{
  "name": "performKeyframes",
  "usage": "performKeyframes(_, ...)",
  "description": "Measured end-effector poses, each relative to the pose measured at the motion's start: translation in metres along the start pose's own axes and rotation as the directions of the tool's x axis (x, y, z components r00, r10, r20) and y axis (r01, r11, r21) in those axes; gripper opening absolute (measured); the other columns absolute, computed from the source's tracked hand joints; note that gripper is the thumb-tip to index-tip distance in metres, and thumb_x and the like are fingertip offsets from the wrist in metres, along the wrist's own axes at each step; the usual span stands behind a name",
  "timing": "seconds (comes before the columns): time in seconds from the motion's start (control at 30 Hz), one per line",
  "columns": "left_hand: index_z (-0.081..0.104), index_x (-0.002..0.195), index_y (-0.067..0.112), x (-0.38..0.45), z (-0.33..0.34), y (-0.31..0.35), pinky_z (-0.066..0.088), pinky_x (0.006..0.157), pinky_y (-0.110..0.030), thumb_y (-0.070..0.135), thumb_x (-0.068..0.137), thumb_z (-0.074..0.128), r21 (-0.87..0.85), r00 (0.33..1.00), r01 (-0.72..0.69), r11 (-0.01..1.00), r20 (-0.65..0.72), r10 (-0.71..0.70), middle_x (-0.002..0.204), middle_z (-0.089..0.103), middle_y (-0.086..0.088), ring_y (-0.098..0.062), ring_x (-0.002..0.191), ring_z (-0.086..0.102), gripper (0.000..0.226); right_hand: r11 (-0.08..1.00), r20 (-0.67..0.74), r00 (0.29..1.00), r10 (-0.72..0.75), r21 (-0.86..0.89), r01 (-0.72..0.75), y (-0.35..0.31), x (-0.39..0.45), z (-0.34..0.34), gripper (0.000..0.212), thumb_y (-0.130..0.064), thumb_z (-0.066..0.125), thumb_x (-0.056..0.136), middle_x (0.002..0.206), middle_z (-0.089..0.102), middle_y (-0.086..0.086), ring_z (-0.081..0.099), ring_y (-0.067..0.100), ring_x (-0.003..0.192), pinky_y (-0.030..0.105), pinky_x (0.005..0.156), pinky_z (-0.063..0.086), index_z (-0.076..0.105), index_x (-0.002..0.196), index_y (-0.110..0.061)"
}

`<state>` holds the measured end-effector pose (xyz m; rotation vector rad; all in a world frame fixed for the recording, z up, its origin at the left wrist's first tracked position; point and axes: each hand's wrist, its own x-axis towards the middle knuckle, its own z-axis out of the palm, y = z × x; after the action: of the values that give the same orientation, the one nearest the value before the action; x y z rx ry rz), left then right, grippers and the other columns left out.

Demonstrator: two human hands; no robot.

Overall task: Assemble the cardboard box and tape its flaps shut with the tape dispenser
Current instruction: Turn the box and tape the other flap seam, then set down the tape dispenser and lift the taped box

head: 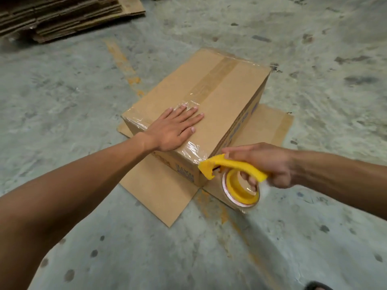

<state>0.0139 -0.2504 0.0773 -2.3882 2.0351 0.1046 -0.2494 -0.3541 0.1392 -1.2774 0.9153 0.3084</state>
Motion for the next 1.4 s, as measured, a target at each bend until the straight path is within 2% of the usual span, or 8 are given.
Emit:
performKeyframes(0.2, 0.003, 0.153, 0.042, -0.001, -0.006, 0.007, 0.002, 0.121, -0.044, 0.049, 0.103, 0.012, -0.024, 0.997, 0.063, 0.998, 0.042, -0.062, 0.163, -0.002, 0.013, -0.017, 0.15, -0.006, 0.052, 0.902, 0.158, 0.934, 0.319, -0.354, -0.248, 0.073, 0.017, -0.002, 0.03, -0.026, 0.057, 0.097, 0.064, 0.053, 0.012, 0.049, 0.015, 0.04, 0.024, 0.042, 0.045, 0.067, 0.107, 0.0)
performKeyframes(0.63, -0.002, 0.156, 0.017, -0.043, 0.016, 0.074, 0.008, 0.119, -0.053, 0.049, 0.101, 0.014, 0.192, 0.998, -0.049, 0.98, -0.02, 0.054, 0.164, -0.003, -0.008, -0.031, 0.15, -0.005, 0.066, 0.89, 0.308, 0.9, 0.309, -0.427, -0.159, 0.069, 0.041, -0.001, 0.035, -0.027, 0.063, 0.094, 0.063, 0.059, 0.013, 0.053, 0.019, 0.039, 0.026, 0.042, 0.049, 0.062, 0.128, -0.019)
performKeyframes(0.73, 0.008, 0.156, 0.016, -0.068, 0.015, 0.05, 0.011, 0.119, -0.051, 0.045, 0.103, 0.015, 0.195, 0.99, -0.133, 0.972, -0.016, 0.139, 0.164, 0.004, -0.006, -0.028, 0.151, 0.0, 0.061, 0.854, 0.369, 0.881, 0.298, -0.516, -0.073, 0.072, 0.041, 0.005, 0.037, -0.034, 0.071, 0.085, 0.103, 0.07, 0.025, 0.066, 0.036, 0.077, 0.041, 0.067, 0.059, 0.067, 0.121, -0.028)
performKeyframes(0.8, 0.011, 0.156, 0.017, -0.091, 0.011, 0.025, 0.011, 0.12, -0.05, 0.041, 0.104, 0.018, 0.194, 0.985, -0.169, 0.966, 0.005, 0.171, 0.164, 0.006, -0.004, -0.025, 0.151, 0.0, 0.058, 0.799, 0.379, 0.888, 0.261, -0.6, 0.022, 0.078, 0.043, 0.012, 0.039, -0.037, 0.073, 0.083, 0.118, 0.07, 0.009, 0.065, 0.031, 0.098, 0.03, 0.076, 0.059, 0.068, 0.121, -0.033)
performKeyframes(0.93, 0.018, 0.155, 0.024, -0.142, 0.007, -0.02, 0.005, 0.12, -0.05, 0.032, 0.104, 0.023, 0.09, 0.997, -0.082, 0.993, -0.006, 0.082, 0.163, 0.011, 0.003, -0.022, 0.151, 0.003, 0.053, 0.483, 0.51, 0.857, 0.075, -0.77, 0.417, 0.086, 0.04, 0.041, 0.053, -0.045, 0.064, 0.085, 0.136, 0.055, -0.017, 0.055, 0.002, 0.113, 0.018, 0.097, 0.044, 0.047, 0.135, -0.054)
performKeyframes(1.17, 0.021, 0.154, 0.028, -0.207, 0.021, -0.042, 0.005, 0.121, -0.047, 0.024, 0.097, 0.025, -0.193, 0.907, 0.367, 0.91, -0.146, -0.396, 0.162, 0.014, 0.007, -0.012, 0.15, 0.003, 0.057, -0.015, 0.801, 0.592, 0.092, -0.593, 0.805, 0.112, 0.045, 0.082, 0.084, -0.027, 0.042, 0.094, 0.145, 0.041, 0.014, 0.044, 0.035, 0.128, 0.038, 0.105, 0.038, -0.021, 0.137, -0.062)
performKeyframes(1.27, 0.015, 0.156, 0.017, -0.203, 0.024, -0.032, 0.002, 0.123, -0.04, 0.027, 0.094, 0.026, -0.383, 0.758, 0.533, 0.754, -0.179, -0.627, 0.163, 0.006, 0.001, -0.013, 0.15, -0.001, 0.063, -0.164, 0.844, 0.533, 0.058, -0.518, 0.839, 0.114, 0.056, 0.097, 0.088, -0.015, 0.036, 0.096, 0.143, 0.036, 0.021, 0.041, 0.038, 0.128, 0.043, 0.102, 0.037, -0.029, 0.134, -0.06)
performKeyframes(1.4, 0.006, 0.156, 0.011, -0.167, 0.017, -0.009, -0.004, 0.117, -0.024, 0.021, 0.101, 0.025, -0.656, 0.407, 0.652, 0.38, -0.12, -0.905, 0.164, -0.001, -0.001, -0.014, 0.15, -0.004, 0.059, -0.537, 0.931, 0.333, -0.149, -0.359, 0.764, 0.142, 0.087, 0.09, 0.088, -0.013, 0.044, 0.09, 0.11, 0.064, 0.013, 0.065, 0.033, 0.092, 0.038, 0.085, 0.053, -0.011, 0.153, -0.041)
